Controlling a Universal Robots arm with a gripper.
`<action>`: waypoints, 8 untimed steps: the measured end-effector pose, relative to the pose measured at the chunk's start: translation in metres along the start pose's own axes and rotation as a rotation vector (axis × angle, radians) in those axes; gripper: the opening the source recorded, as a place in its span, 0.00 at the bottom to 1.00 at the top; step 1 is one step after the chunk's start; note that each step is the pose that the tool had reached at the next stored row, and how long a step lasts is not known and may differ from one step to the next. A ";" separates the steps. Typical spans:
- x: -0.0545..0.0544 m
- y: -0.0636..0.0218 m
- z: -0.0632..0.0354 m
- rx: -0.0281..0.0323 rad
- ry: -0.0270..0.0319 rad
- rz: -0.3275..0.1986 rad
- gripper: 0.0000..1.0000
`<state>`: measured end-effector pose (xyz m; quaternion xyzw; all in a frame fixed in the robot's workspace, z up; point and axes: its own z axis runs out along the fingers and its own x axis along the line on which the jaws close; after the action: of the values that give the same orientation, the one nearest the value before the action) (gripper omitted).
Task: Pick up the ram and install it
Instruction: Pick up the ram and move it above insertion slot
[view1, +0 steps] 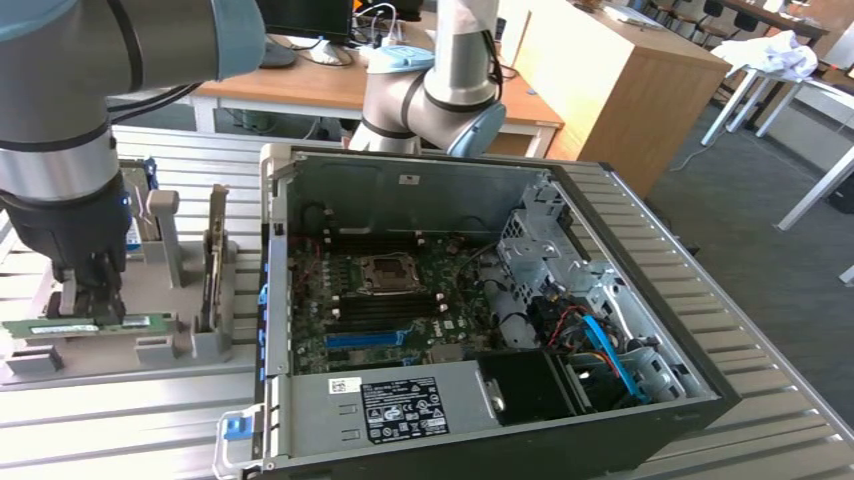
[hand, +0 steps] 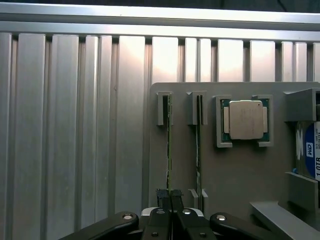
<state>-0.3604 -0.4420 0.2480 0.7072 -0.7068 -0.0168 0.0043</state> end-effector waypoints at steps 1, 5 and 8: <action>0.000 -0.0001 -0.0016 0.0000 0.0000 0.000 0.12; 0.000 -0.0004 -0.0078 0.0000 -0.0001 0.000 0.12; 0.000 -0.0006 -0.0124 0.0000 -0.0001 0.000 0.12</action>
<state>-0.3595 -0.4420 0.2603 0.7072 -0.7068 -0.0168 0.0043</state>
